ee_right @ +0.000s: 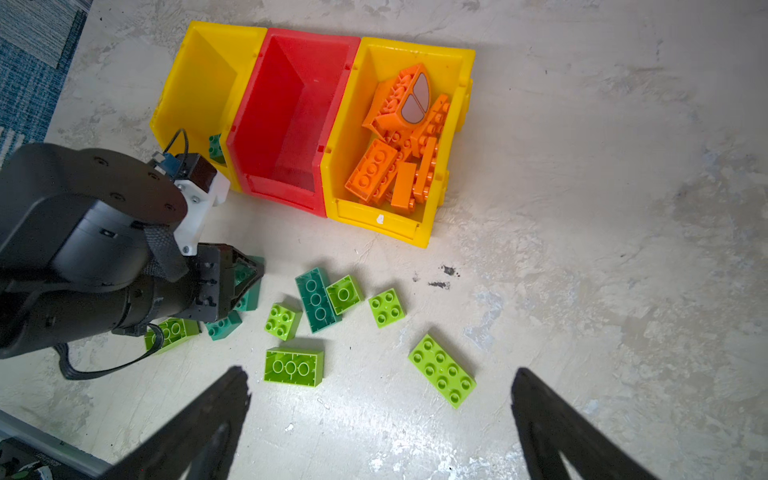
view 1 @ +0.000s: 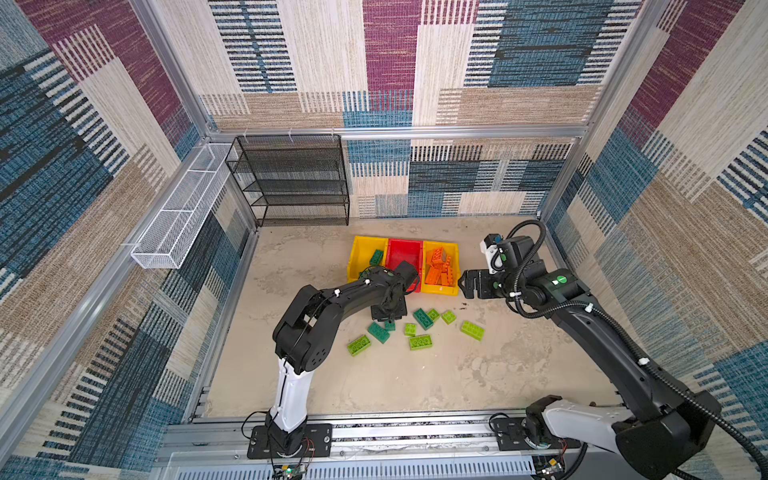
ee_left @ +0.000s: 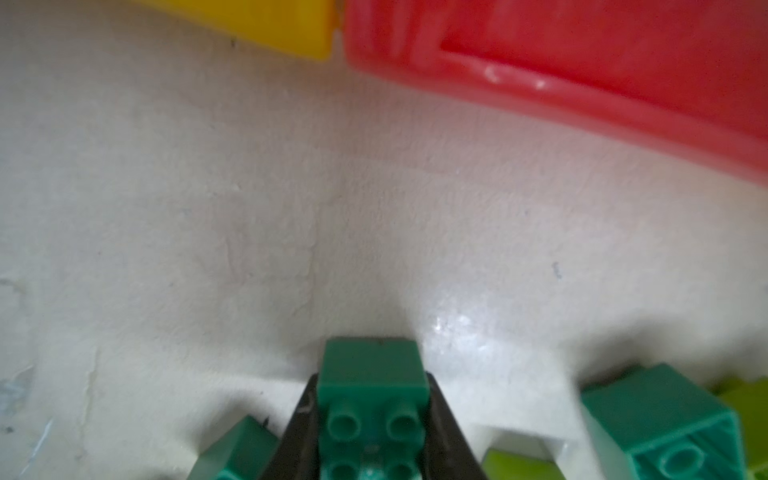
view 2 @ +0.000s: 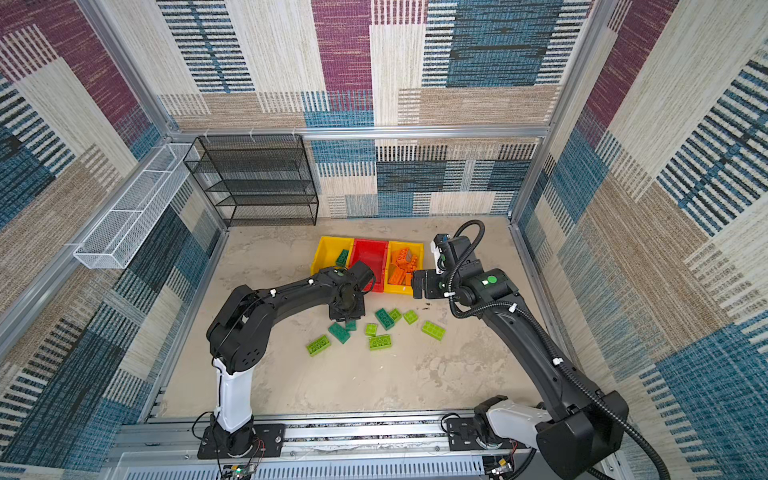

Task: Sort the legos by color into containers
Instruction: 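Grasp the dark-green brick and drop it into the yellow bin nearest the left arm, then lower the left gripper onto another dark-green brick among the pile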

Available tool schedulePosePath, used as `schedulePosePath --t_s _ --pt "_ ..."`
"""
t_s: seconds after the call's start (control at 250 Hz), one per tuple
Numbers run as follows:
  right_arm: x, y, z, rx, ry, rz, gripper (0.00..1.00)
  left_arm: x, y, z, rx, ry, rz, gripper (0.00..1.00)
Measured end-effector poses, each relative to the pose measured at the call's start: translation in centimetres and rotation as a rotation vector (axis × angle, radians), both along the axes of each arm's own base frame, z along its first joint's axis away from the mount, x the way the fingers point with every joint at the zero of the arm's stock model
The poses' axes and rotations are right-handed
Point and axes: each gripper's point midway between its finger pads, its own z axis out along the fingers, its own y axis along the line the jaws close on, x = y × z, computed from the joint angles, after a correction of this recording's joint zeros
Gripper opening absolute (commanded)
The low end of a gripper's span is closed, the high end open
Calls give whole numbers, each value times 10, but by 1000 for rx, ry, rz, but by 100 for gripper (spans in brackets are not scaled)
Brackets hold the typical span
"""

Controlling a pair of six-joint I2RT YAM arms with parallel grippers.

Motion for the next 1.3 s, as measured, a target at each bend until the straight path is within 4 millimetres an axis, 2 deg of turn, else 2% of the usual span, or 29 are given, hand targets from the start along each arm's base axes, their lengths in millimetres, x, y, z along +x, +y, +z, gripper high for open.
schedulePosePath --t_s 0.1,0.208,0.336,0.476,0.572,0.68,0.732,0.832,0.948,1.052,1.144,1.236,1.304 --pt "3 0 6 0 -12 -4 100 7 -3 17 0 -22 -17 21" --pt "7 1 10 0 -17 -6 100 21 3 51 1 -75 -20 21" --pt "12 2 14 -2 -24 -11 100 53 28 91 -7 -159 23 22" --pt "19 4 15 -1 -22 -16 100 89 62 113 6 -222 75 23" --pt "24 6 15 -2 -17 -19 100 118 75 115 26 -247 81 24" --pt "30 7 13 -10 -11 -24 100 150 76 108 33 -261 77 28" --pt "33 7 13 -14 -9 -32 100 163 73 104 37 -265 68 36" --pt "39 9 15 -11 -10 -40 100 186 68 95 34 -272 55 60" --pt "43 9 19 -7 -14 -53 100 202 65 87 25 -262 54 72" --pt "45 10 21 -4 -15 -55 100 200 66 88 13 -243 54 72" --pt "45 10 21 -4 -15 -55 100 183 70 90 20 -214 53 72" --pt "44 10 19 -5 -13 -53 100 141 70 88 21 -152 62 72" --pt "40 9 14 -8 -3 -50 100 101 65 91 11 -120 54 72"
